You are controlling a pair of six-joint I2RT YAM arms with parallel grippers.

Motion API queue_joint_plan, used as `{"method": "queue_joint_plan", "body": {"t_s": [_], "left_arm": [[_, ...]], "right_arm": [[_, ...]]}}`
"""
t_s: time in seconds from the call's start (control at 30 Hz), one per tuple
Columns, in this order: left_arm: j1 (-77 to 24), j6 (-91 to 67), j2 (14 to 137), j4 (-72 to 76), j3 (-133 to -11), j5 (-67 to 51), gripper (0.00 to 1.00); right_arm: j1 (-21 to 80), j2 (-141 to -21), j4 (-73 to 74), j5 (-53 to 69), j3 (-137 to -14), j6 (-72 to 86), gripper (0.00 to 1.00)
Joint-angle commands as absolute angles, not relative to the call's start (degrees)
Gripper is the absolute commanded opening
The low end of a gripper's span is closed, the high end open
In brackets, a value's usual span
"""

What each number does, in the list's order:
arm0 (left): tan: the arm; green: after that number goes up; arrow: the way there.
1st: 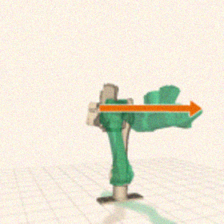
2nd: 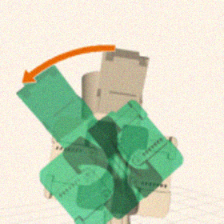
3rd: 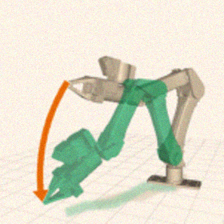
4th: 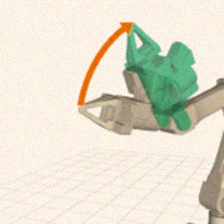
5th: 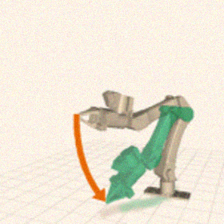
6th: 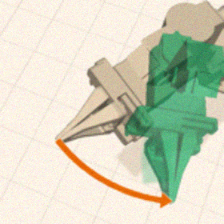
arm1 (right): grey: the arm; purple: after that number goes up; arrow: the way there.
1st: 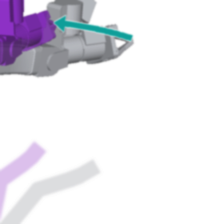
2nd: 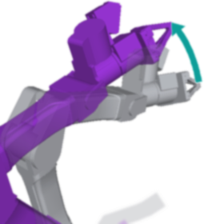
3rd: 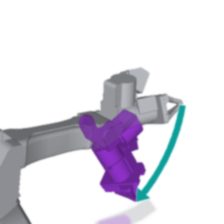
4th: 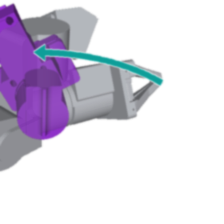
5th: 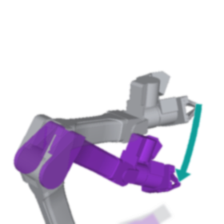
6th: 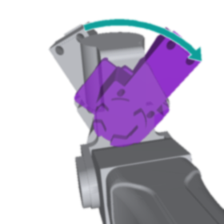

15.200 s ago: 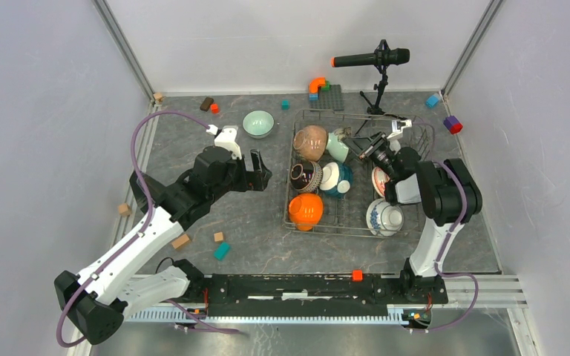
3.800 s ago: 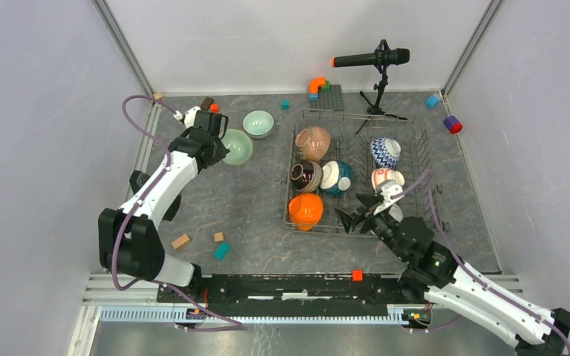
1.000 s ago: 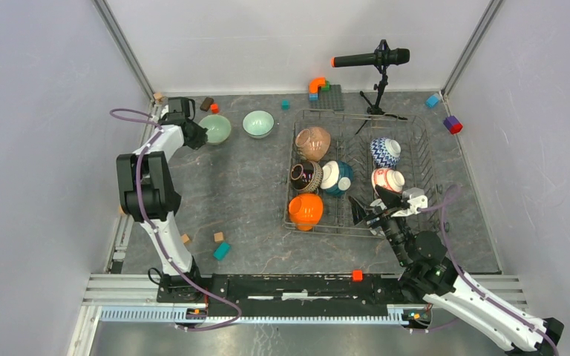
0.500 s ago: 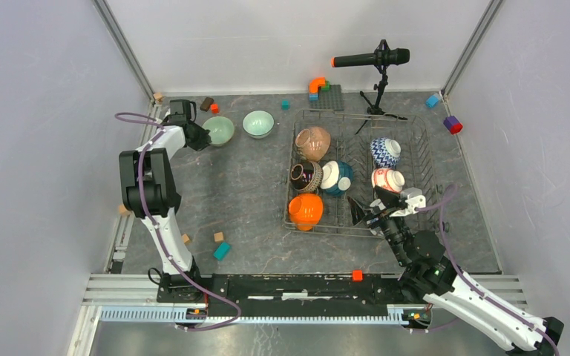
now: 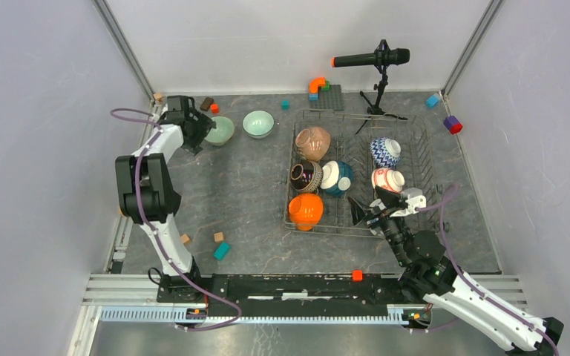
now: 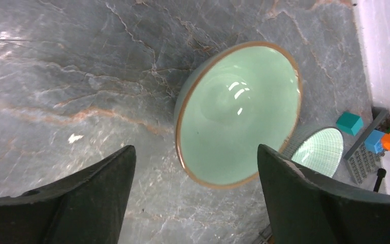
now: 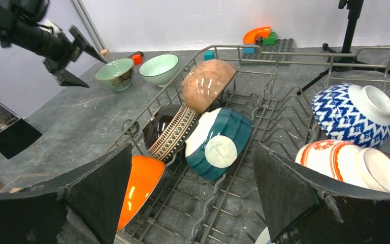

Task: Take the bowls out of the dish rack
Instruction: Place the bowl at the center of the board, then pick up the bowl from the center of the board.

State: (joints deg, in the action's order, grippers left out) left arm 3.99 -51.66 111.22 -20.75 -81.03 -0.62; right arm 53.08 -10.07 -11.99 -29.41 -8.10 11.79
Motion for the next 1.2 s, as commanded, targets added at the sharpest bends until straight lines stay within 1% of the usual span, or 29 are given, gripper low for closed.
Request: {"method": "queue_joint_plan", "body": {"t_s": [0.0, 0.07, 0.17, 0.2, 0.3, 0.37, 0.5, 0.7, 0.83, 1.0, 1.17], "left_arm": [[0.8, -48.8, 100.2, -26.8, -83.5, 7.6, 0.99], [-2.7, -46.7, 96.1, -27.3, -83.0, 10.2, 1.0], [-8.9, -43.1, 92.3, -25.6, -81.4, 14.9, 1.0], [-10.9, -41.7, 92.1, -24.4, -81.1, 15.5, 1.0], [-16.0, -39.8, 94.1, -22.0, -81.7, 16.5, 0.99], [-17.7, -42.7, 96.8, -22.9, -83.1, 16.4, 0.95], [-18.9, -50.0, 101.3, -24.6, -85.4, 17.6, 0.9], [-19.1, -60.9, 105.0, -24.8, -85.6, 19.9, 0.85], [-19.0, -68.4, 107.5, -26.9, -87.5, 21.2, 0.79], [-19.1, -74.4, 109.7, -29.0, -89.0, 22.2, 0.77], [-18.9, -76.4, 112.7, -30.1, -91.2, 23.1, 0.74]], "right_arm": [[53.0, -10.3, -8.5, -36.2, -9.7, 14.1, 0.92], [53.1, -11.0, -6.0, -39.8, -10.7, 16.8, 0.93], [53.1, -11.0, -5.8, -38.3, -11.1, 15.9, 0.96], [53.0, -11.0, -6.5, -37.4, -10.9, 15.3, 0.98], [53.1, -12.0, -9.1, -35.1, -9.9, 14.3, 0.98], [53.1, -12.8, -9.4, -34.4, -9.9, 14.6, 0.97], [53.0, -12.8, -8.4, -34.7, -9.9, 15.0, 0.97], [53.0, -9.5, -8.1, -35.0, -8.6, 15.3, 0.96], [53.1, -8.3, -7.6, -34.9, -8.1, 15.7, 0.95], [53.0, -6.8, -6.0, -35.0, -8.2, 16.3, 0.95], [53.1, -4.5, -4.8, -35.5, -7.6, 16.8, 0.95]]}}
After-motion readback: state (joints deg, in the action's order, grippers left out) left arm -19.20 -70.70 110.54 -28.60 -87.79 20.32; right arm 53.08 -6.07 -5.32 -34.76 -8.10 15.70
